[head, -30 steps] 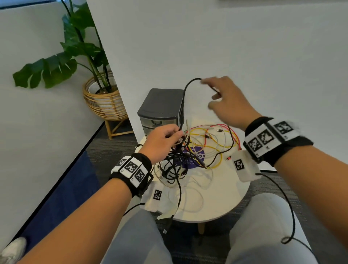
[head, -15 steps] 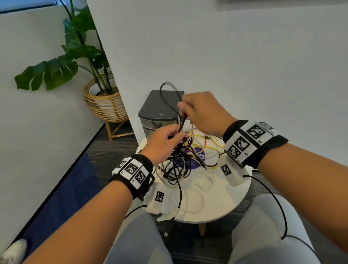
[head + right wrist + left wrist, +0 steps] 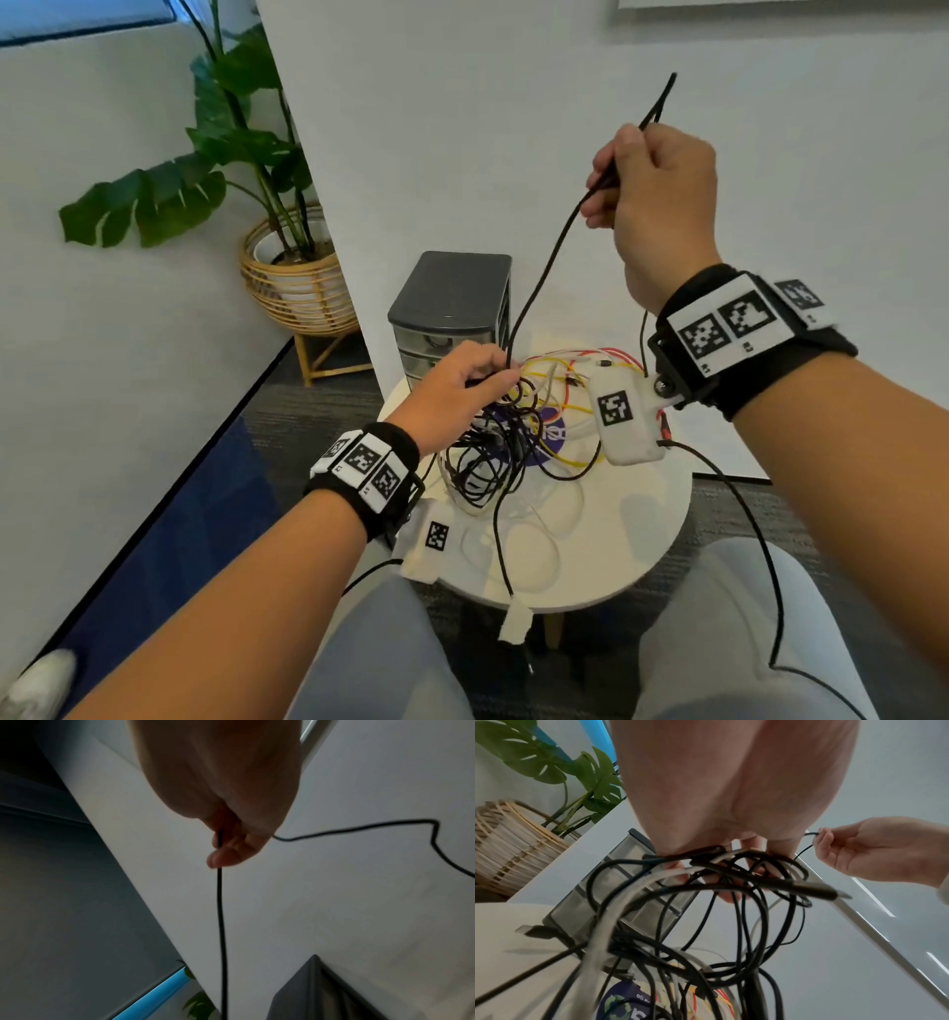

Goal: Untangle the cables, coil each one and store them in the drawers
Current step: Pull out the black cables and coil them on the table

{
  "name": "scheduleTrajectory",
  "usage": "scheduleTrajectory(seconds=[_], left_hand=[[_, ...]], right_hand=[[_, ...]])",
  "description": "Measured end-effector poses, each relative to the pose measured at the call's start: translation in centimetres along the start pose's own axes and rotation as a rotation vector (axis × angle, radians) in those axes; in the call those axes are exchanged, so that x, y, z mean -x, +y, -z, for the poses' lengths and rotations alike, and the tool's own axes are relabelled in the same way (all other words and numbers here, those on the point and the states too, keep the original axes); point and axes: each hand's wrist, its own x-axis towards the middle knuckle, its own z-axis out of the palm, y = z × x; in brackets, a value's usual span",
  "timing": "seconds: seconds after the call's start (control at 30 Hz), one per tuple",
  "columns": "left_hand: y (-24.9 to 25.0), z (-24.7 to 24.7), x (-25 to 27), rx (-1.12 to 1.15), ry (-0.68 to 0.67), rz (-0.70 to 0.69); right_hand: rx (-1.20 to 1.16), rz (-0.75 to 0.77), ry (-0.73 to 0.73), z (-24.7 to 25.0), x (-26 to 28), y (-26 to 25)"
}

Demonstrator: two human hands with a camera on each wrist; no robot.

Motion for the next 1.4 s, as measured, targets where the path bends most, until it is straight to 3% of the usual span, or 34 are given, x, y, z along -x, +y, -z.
scheduleTrajectory(seconds=[0.13,0.27,0.33,0.47,0.53,0.63,0.8,0.93,1.07,1.27,1.4], left_hand=[[0.1,0.1,-0.1,0.025,0.065,0.021],[-0.3,0.3,-0.3,0.064,0.110,0.061],[-0.2,0.3,-0.2,0.060,0.111,0.062],[0.0,0.2,-0.3,0.061,0.108,0.054],[-0.1,0.1,-0.4,0.066,0.107,0.053],[-0.2,0.2,-0.3,0.051,0.109,0.053],[-0.5,0.9,0.1,0.110,0.106,0.070],[-0.8,1.4,0.1,0.149,0.099,0.110],[-0.7,1.4,0.0,0.148,0.065,0.142],[-0.4,1.4,-0.2,0.126,0.039,0.187],[0.3,1.4,-0.2,0.121,-0.017,0.237]], right_hand=[[-0.023,-0.213,-0.057,1.4,-0.1,1.3],[0.129,-0.475,-0.215,3.2,1.2,3.7],[0.284,-0.555,-0.367,3.8,2.5,4.8],[0.629,-0.674,-0.885,3.3,6.3,7.0],[0.718,-0.706,-1.025,2.4,8.3,8.6],[0.598,-0.762,-1.017,1.3,10.2,10.5],[0.283,-0.842,-0.808,1.5,9.1,9.4],[0.230,-0.768,-0.678,2.9,6.9,7.3],[0.484,-0.551,-0.632,3.6,5.5,6.9],[0.839,-0.145,-0.803,2.5,4.8,5.9],[0.909,-0.047,-0.883,0.9,4.5,5.1]])
